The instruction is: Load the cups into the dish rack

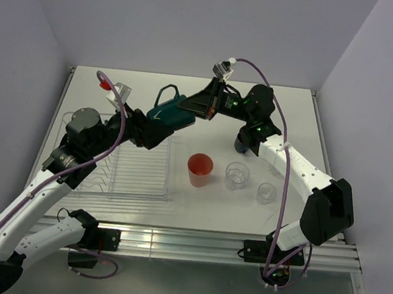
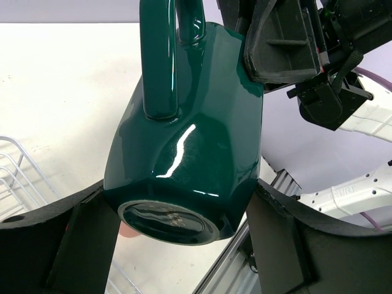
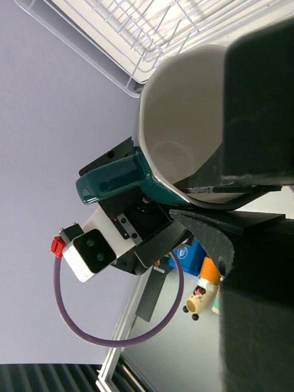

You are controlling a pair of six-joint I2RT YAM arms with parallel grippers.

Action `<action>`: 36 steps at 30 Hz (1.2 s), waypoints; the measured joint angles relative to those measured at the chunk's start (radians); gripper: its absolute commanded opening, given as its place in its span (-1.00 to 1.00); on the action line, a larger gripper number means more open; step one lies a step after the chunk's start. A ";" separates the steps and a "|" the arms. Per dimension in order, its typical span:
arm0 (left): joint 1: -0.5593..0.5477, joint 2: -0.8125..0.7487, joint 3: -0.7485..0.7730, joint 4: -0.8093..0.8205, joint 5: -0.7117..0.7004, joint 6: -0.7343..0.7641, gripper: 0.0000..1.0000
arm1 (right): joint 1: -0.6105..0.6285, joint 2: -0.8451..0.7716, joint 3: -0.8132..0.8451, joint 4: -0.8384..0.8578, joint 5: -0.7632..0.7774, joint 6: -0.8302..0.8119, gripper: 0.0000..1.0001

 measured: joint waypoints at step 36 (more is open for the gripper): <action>0.004 -0.012 -0.014 0.092 -0.026 -0.040 0.09 | 0.000 0.012 -0.014 0.115 -0.010 0.038 -1.00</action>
